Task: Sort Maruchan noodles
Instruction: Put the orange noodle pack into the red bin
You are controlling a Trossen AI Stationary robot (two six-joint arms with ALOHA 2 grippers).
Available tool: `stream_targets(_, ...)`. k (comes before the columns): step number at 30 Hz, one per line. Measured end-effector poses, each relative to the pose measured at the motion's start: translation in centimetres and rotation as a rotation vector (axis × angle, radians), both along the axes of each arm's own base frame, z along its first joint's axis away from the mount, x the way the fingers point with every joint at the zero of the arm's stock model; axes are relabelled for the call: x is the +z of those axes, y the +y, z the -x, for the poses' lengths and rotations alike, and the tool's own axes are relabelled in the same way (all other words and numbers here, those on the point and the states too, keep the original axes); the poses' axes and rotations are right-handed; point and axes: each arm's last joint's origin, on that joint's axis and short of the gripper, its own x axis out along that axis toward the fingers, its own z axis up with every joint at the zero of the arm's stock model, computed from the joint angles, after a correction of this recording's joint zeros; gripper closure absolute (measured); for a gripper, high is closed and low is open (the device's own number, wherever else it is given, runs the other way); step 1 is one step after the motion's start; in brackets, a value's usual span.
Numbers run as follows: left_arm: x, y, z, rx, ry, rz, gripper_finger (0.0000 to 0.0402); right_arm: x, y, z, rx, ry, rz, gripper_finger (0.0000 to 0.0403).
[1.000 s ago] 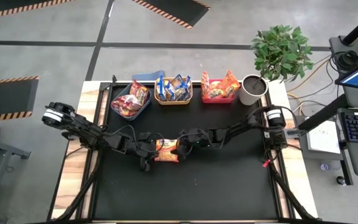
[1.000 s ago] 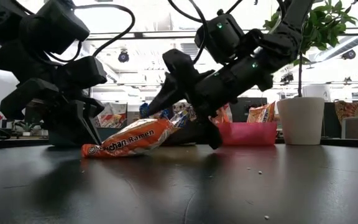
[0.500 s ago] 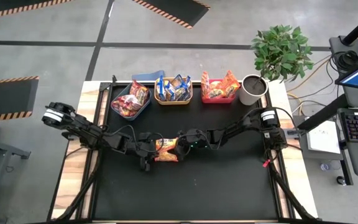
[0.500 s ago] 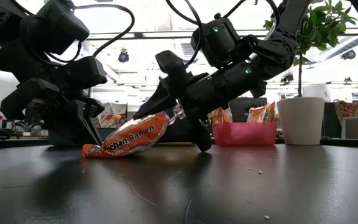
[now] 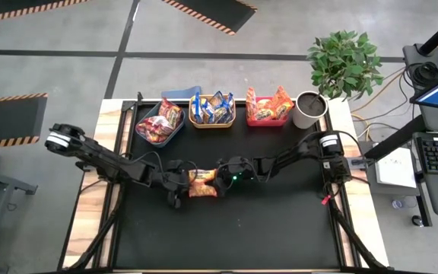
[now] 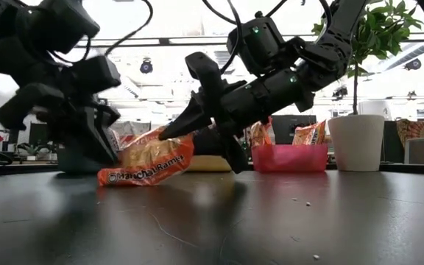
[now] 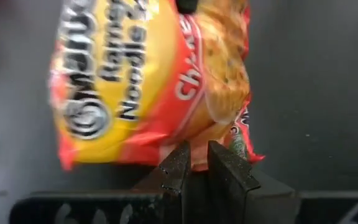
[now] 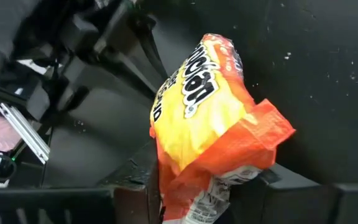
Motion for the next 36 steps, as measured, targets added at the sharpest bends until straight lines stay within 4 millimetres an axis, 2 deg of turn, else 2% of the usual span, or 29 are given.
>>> stream_targets(5, 2.6, 0.3, 0.8, -0.058, -0.090, -0.051, 0.0363, 1.0, -0.2, 0.4, 0.020, 0.025, 0.048, 0.0279)
stream_targets(10, 6.7, 0.6, 1.6, -0.181, -0.327, -0.175, 0.0363, 3.3, -0.7, 1.4, 0.035, 0.068, 0.127, 0.0281)
stream_targets(16, 11.3, 1.8, 3.0, -0.242, -0.623, -0.401, 0.0363, 7.9, -1.5, 3.3, -0.026, 0.076, 0.254, 0.0282)
stream_targets(21, 14.1, 3.5, 4.1, -0.126, -0.790, -0.560, 0.0363, 12.4, -2.0, 5.7, -0.134, 0.049, 0.402, 0.0282)
stream_targets(26, 15.9, 5.3, 4.8, 0.078, -0.894, -0.668, 0.0363, 15.8, -2.9, 8.3, -0.341, 0.065, 0.584, 0.0282)
stream_targets(29, 16.4, 6.1, 4.9, 0.164, -0.914, -0.696, 0.0363, 17.2, -3.9, 9.8, -0.506, 0.125, 0.713, 0.0282)
stream_targets(36, 16.2, 7.1, 4.7, 0.228, -0.878, -0.722, 0.0363, 17.5, -7.6, 11.6, -0.814, 0.328, 0.882, 0.0282)
